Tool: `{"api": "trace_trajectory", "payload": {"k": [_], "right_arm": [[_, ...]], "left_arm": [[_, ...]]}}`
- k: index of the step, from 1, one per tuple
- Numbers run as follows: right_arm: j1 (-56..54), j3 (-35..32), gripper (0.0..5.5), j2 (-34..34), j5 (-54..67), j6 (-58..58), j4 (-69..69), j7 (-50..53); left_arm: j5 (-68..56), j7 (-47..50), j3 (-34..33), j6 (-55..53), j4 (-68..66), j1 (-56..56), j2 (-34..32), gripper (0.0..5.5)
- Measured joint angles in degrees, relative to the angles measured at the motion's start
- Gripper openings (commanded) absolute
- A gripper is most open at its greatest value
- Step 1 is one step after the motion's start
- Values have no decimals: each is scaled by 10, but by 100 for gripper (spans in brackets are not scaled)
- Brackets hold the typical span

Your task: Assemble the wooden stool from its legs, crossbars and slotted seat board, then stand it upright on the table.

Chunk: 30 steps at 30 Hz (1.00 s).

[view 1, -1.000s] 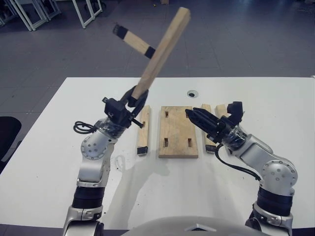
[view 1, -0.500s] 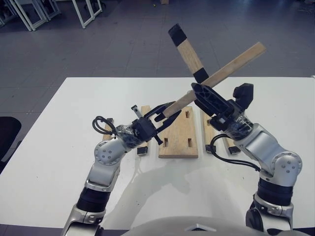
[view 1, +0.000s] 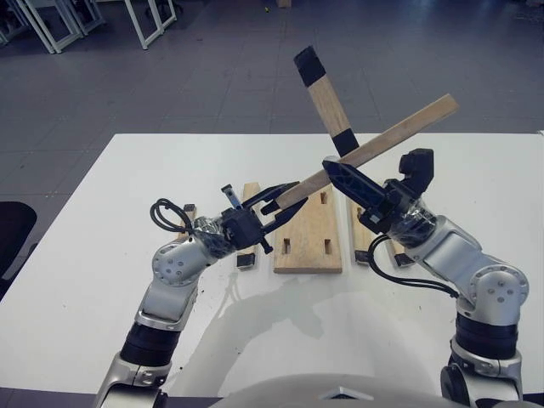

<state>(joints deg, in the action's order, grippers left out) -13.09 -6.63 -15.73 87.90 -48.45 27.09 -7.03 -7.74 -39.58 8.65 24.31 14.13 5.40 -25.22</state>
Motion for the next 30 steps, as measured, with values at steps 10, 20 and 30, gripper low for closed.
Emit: {"api": "trace_trajectory", "payload": {"k": [10,20,30], "right_arm": [[4,6,202,-7,0,8,-1,-9],[4,-2,202,-11,-20,37,-16,3],[11,10,202,-48,-212,71,-54,-36]], "left_arm": [[-12,-12,-1,7,-4,3,-8,152],[45,-16,-21,73,-103,-61,-60,275],[234,73,1,-128,-82,-55,-36,275]]}}
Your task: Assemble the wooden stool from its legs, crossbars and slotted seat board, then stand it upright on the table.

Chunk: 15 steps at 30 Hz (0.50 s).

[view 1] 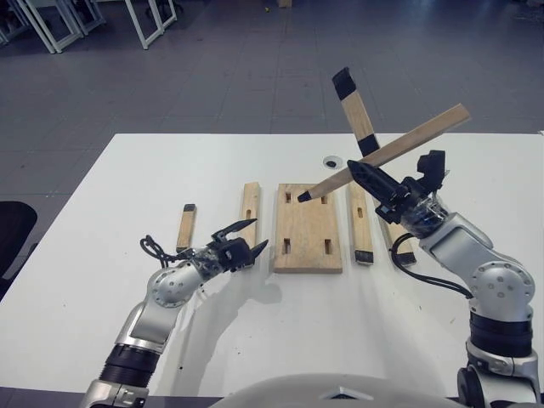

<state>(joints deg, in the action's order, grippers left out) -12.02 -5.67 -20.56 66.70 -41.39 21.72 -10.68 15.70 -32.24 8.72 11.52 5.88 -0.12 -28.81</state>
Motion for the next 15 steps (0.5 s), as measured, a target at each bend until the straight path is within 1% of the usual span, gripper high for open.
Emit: {"api": "trace_trajectory", "payload": {"k": [4,7,11,15], "right_arm": [[13,12,202,-1,-62,6,-9,-19],[15,14,202,0,-87,6,-14,-31],[15,14,202,4,-105,6,-16,-41],[15,13,202,10,-116,6,-16,-47]], "left_arm": [[9,-32,33,-79,17,56,12,275],[22,-79,75,-125,19,91,9,275],[62,-115,116,-175,33,93,-12,275],[87,-118,129,-197,47,95,-20,275]]}}
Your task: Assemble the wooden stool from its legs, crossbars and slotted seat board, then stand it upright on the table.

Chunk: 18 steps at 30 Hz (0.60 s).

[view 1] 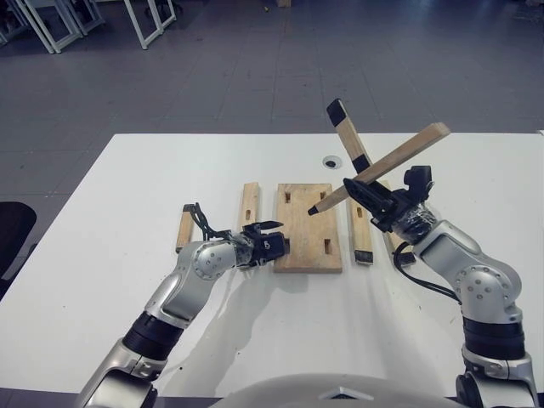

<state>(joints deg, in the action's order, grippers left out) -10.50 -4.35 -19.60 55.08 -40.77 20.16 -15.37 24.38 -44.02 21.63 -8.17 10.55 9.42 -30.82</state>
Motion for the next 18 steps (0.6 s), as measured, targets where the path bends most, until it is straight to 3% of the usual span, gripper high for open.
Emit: {"api": "trace_trajectory", "payload": {"k": [9,14,18], "right_arm": [[6,0,202,8,-35,0,13,-9],[7,7,202,1,-66,7,25,-32],[0,18,202,-47,-98,13,22,-105]], "left_arm": [[14,-102,62,-12,23,45,-49,275],[-18,-133,55,-10,44,37,-93,275],[-52,-134,39,0,68,4,-122,275]]}}
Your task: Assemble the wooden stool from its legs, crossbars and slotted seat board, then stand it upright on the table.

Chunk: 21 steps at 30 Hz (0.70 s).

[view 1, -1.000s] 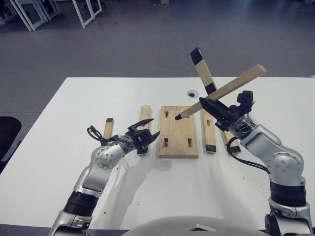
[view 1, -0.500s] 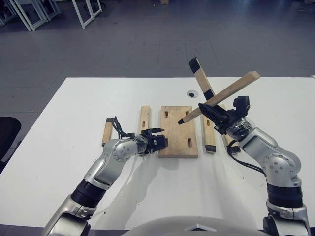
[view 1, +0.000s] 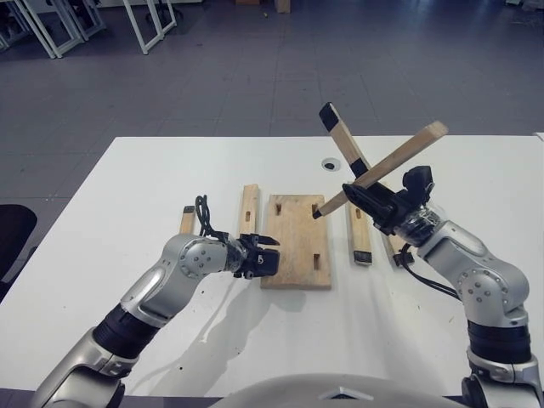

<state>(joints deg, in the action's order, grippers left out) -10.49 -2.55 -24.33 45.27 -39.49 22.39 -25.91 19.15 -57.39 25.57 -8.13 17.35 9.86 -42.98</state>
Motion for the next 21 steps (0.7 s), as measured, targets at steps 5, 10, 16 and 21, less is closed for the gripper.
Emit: {"api": "trace_trajectory", "payload": {"k": [5,10,16,21], "right_arm": [[-70,39,202,-85,-30,45,-82,-231],[-127,78,202,-110,-78,88,-207,-383],[-168,100,202,-105,-136,121,-323,-451],[-190,107,202,-68,-157,130,-377,-468]], "left_arm": [[-45,2,-10,73,25,-51,-33,275],[-71,-2,-7,141,13,-55,-61,275],[-100,-2,-10,176,18,-79,-96,275],[-116,-2,-12,210,13,-90,-117,275]]}}
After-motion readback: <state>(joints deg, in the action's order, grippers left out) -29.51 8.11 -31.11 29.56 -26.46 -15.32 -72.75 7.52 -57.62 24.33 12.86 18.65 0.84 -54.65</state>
